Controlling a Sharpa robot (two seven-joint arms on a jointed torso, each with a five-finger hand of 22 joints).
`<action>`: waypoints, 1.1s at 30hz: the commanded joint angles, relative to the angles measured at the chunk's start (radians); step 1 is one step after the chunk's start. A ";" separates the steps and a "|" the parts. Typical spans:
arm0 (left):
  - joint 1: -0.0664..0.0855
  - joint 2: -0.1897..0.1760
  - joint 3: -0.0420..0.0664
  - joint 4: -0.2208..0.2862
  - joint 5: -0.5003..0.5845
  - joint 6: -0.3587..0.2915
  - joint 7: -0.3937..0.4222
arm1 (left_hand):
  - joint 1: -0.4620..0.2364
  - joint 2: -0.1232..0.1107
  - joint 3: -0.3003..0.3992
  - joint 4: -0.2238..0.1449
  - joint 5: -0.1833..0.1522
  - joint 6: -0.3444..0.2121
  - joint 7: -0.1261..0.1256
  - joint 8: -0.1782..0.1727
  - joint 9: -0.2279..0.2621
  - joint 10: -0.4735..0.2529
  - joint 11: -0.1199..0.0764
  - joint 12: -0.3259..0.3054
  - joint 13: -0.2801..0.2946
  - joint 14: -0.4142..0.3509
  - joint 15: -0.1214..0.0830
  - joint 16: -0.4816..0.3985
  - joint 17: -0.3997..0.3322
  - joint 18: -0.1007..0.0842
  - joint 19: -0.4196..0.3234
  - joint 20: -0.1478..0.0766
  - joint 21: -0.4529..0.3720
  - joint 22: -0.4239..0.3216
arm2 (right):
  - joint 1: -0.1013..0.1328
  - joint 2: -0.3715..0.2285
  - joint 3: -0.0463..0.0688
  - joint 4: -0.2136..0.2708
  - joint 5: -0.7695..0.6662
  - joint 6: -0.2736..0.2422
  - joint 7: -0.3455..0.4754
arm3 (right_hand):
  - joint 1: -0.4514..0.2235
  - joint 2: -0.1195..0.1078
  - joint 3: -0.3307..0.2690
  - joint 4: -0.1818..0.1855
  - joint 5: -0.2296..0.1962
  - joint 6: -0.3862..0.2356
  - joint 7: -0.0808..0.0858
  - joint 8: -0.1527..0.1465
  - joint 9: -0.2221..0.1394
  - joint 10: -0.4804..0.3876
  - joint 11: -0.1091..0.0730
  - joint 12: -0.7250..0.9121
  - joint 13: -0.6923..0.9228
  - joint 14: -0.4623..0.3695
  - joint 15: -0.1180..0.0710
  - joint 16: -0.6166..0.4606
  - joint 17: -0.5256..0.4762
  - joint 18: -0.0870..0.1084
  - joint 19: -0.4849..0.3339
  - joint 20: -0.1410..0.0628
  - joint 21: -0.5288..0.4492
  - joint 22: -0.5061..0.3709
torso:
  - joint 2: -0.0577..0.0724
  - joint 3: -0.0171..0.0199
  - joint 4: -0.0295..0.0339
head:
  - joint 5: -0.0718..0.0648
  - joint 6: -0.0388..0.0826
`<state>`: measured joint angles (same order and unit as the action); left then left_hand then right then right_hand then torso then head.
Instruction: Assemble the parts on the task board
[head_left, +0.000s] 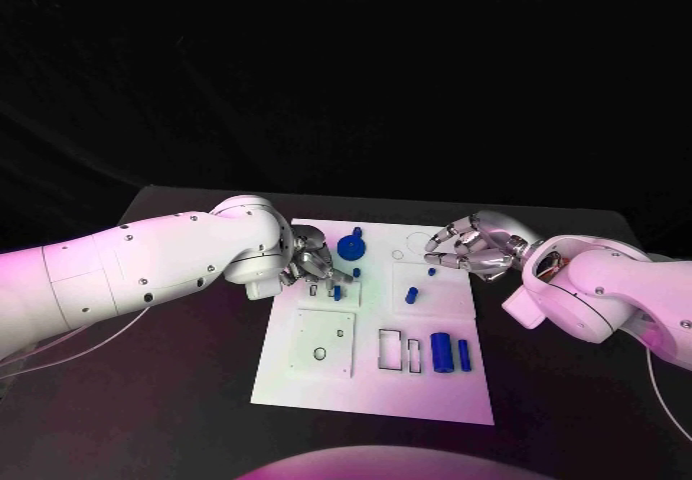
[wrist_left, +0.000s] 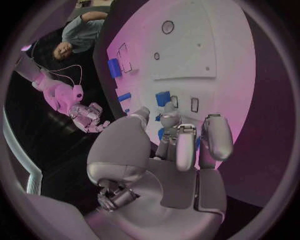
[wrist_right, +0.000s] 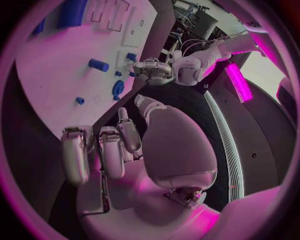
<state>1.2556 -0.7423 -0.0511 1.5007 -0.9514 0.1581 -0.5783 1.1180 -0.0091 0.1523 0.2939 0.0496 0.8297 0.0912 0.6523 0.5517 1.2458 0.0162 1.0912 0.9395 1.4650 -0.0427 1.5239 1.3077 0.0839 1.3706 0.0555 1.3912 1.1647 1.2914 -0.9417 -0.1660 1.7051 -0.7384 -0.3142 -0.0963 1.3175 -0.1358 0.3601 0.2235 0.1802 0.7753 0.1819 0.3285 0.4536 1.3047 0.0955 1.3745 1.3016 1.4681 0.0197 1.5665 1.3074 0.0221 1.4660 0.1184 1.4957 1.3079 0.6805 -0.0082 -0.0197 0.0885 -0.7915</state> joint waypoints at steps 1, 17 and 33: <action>0.002 0.005 0.000 0.000 -0.004 0.037 -0.010 | 0.003 0.005 0.003 0.000 0.002 0.000 -0.002 0.005 0.001 0.003 -0.002 0.004 0.001 0.086 -0.005 0.004 0.200 -0.005 0.005 -0.002 0.003 0.000 | 0.000 0.002 0.000 0.003 -0.011 0.000 0.002 | -0.004 -0.003 -0.005 -0.001 -0.005 -0.006 -0.002 0.006 0.002 -0.005 0.000 -0.005 -0.001 0.098 -0.002 -0.002 0.247 0.002 0.064 0.000 -0.002 0.180 | 0.000 0.0006 -0.0008 | 0.002 -0.003; 0.002 0.017 -0.002 -0.007 0.000 0.093 -0.017 | 0.038 -0.007 0.061 -0.001 0.002 -0.008 -0.003 0.011 0.008 -0.003 -0.003 0.008 0.002 0.087 -0.006 0.006 0.203 -0.006 0.004 -0.003 0.008 0.008 | 0.000 0.001 0.000 0.014 -0.008 -0.017 0.013 | -0.001 -0.004 -0.005 -0.002 -0.004 -0.010 -0.002 0.007 0.002 -0.012 0.000 -0.010 -0.006 0.097 -0.002 -0.003 0.242 0.004 0.061 -0.001 -0.009 0.173 | -0.002 0.0001 -0.0001 | 0.001 -0.006; 0.002 0.029 -0.010 -0.019 0.003 0.115 -0.020 | 0.048 -0.019 0.118 -0.001 0.002 -0.009 -0.003 0.015 0.012 -0.006 -0.003 0.010 0.002 0.087 -0.006 0.006 0.203 -0.006 0.002 -0.003 0.010 0.010 | 0.000 0.002 0.000 0.013 -0.008 -0.010 0.010 | 0.000 -0.003 -0.004 -0.002 -0.003 -0.012 -0.002 0.008 0.002 -0.013 0.000 -0.011 -0.007 0.097 -0.002 -0.004 0.242 0.004 0.060 -0.001 -0.010 0.172 | -0.001 -0.0009 0.0003 | 0.003 -0.010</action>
<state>1.2558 -0.7159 -0.0609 1.4816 -0.9515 0.2481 -0.5969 1.1605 -0.0284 0.2710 0.2926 0.0496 0.8258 0.0875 0.6645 0.5629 1.2457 0.0162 1.0980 0.9408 1.4650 -0.0427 1.5239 1.3075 0.0841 1.3705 0.0554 1.3951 1.1744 1.2914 -0.9403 -0.1661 1.7168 -0.7384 -0.3312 -0.0921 1.3175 -0.1358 0.3603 0.2234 0.1801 0.7716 0.1784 0.3325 0.4541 1.2968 0.0948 1.3707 1.2952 1.4681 0.0197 1.5665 1.3074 0.0220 1.4659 0.1184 1.4907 1.3075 0.6794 -0.0091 -0.0190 0.0913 -0.8007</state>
